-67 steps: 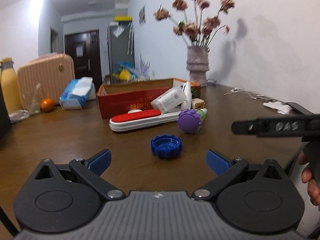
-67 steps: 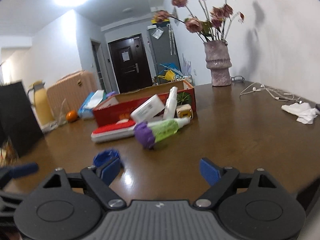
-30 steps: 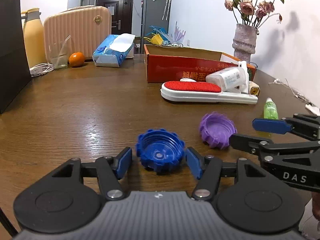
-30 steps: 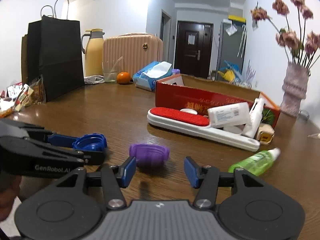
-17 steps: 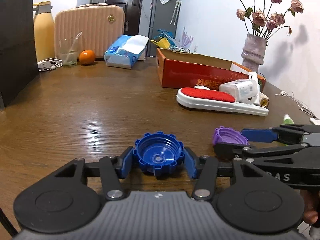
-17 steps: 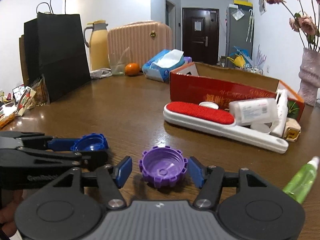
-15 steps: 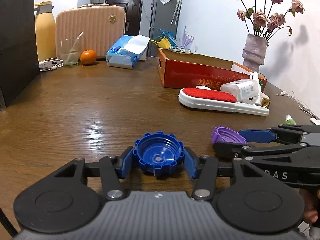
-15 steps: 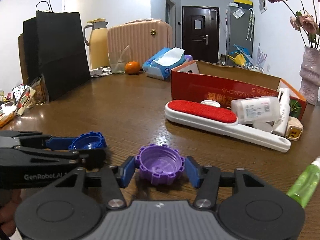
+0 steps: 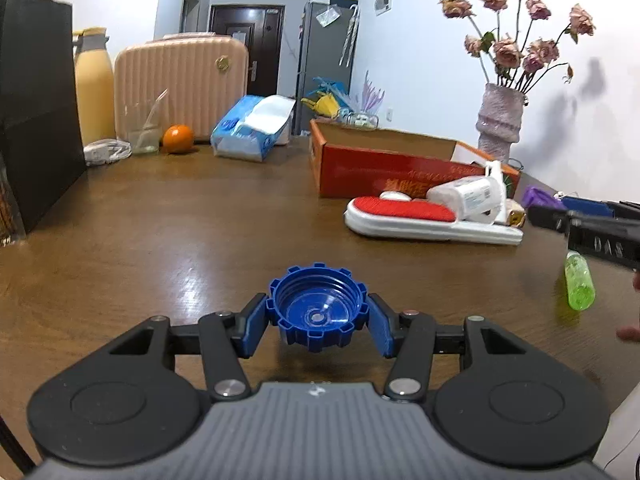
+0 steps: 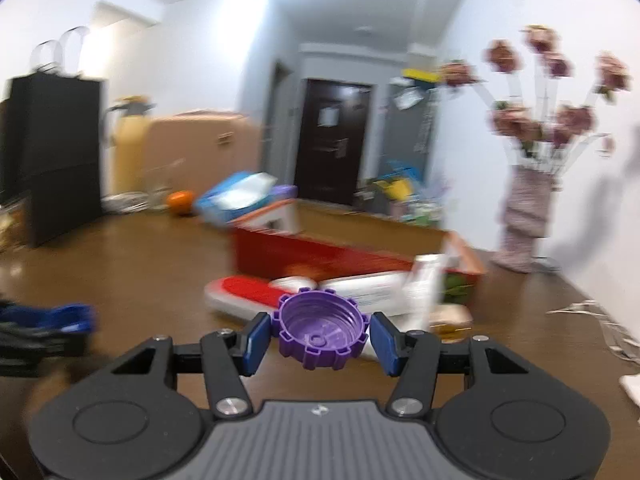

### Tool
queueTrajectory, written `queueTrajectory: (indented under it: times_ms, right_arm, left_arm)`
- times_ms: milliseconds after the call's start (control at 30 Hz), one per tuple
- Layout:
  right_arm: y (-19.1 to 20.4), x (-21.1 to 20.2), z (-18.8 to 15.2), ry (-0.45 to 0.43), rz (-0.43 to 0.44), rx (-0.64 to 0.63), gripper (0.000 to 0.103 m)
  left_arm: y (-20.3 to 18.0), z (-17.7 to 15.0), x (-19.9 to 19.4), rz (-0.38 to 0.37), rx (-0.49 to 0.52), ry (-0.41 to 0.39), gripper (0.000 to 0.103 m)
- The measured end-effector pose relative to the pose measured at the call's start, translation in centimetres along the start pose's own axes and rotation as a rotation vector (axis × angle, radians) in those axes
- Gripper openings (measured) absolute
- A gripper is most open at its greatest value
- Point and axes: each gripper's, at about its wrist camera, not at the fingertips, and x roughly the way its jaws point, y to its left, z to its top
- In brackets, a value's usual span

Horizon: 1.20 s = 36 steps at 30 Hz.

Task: Organize rigid objects
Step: 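Carry both caps into the cardboard box and open both tools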

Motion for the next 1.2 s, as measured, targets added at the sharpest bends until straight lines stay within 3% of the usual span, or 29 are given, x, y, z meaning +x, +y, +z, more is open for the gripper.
queueTrajectory:
  times_ms: [167,367,433,633,767,933,1000,1100,1133,1167,1200]
  right_arm:
    - [-6.4,2.8,0.3,-0.02,-0.017,0.166,0.054]
    - [-9.0,7.4,0.6,-0.025,0.088,0.283,0.054]
    - [-8.9,8.5,0.8,-0.01,0.111,0.28,0.054]
    - [-8.0,11.3,3.9,-0.067,0.163,0.119,0.054]
    - [-9.5,15.3,7.7,-0.072,0.12,0.104,0.054]
    - [-10.6,24.2,11.5,0.052,0.048,0.036,0.054]
    - [-11.3,28.8,12.4,0.164,0.035,0.049,0.054]
    - [-12.0,34.0,12.9,0.297,0.025,0.024,0.054]
    - [-12.2,35.1,12.9,0.321,0.012,0.022,0.06]
    - [-12.4,36.2,12.9,0.344,-0.014,0.024,0.066]
    - [-12.4,36.7,12.8,0.355,-0.028,0.023,0.079]
  left_arm:
    - [-1.0,2.3,0.2,-0.006,0.017,-0.055,0.054]
    - [-1.3,6.7,3.4,0.009,0.015,-0.102,0.054]
    - [-1.5,8.4,5.1,0.013,0.019,-0.109,0.054]
    - [-1.3,14.4,11.5,-0.013,0.04,-0.118,0.054]
    - [-1.5,18.5,17.5,-0.023,0.036,-0.1,0.054]
    - [-2.4,22.8,27.0,-0.02,0.028,-0.015,0.054]
    - [-3.2,23.5,30.5,0.035,0.068,0.003,0.054]
    - [-3.8,24.3,34.5,0.046,0.131,0.075,0.057]
    - [-3.6,24.5,35.5,0.022,0.129,0.112,0.062]
    - [-3.5,24.5,35.8,0.005,0.135,0.105,0.074]
    - [-3.5,24.5,35.9,0.007,0.148,0.098,0.08]
